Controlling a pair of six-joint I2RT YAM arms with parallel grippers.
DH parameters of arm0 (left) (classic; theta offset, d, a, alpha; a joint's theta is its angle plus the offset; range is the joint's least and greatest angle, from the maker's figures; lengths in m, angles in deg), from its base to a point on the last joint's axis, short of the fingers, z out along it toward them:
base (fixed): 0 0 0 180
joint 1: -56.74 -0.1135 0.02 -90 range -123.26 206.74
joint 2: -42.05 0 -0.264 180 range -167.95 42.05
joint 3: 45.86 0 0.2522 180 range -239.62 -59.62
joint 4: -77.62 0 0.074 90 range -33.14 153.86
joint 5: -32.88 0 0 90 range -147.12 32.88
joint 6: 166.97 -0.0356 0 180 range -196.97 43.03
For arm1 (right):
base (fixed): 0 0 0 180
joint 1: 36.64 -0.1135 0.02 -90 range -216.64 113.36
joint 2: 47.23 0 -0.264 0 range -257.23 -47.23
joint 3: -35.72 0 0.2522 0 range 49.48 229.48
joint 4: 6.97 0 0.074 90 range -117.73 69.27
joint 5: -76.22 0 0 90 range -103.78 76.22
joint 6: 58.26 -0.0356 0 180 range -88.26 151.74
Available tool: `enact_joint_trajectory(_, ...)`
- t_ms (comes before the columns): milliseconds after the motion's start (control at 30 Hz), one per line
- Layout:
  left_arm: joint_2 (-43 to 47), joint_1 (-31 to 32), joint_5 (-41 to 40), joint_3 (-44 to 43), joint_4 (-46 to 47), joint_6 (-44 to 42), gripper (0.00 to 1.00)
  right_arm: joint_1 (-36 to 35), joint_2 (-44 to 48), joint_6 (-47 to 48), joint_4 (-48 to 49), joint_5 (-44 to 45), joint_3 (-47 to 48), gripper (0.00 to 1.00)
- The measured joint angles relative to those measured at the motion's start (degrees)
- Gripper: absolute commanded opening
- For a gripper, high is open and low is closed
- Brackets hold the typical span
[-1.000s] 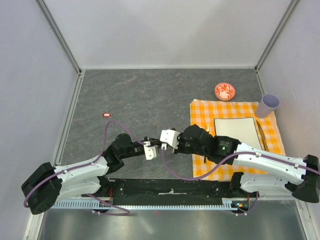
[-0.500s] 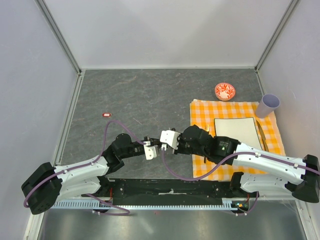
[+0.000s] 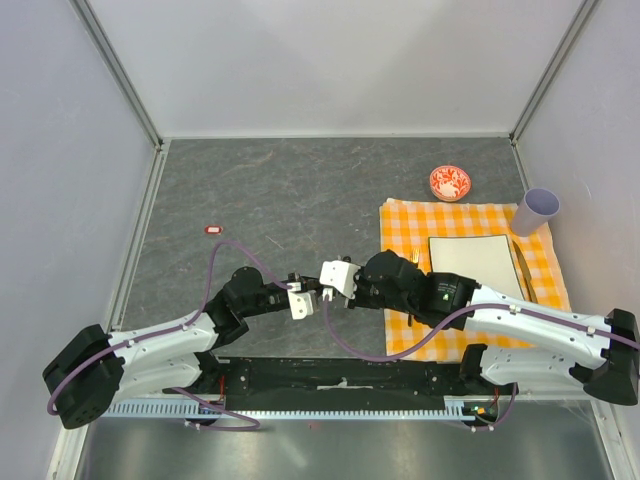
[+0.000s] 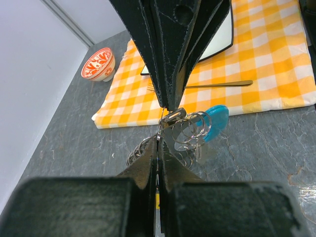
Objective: Put the keys on the keyring
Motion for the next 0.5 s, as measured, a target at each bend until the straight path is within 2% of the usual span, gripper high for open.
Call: enact_joint_trajectory(500, 0.0, 0.1, 0.0, 0.0, 0.0, 0.0, 0.02, -0.2, -0.1, 0.0, 0.0, 0.4, 0.0, 0.0)
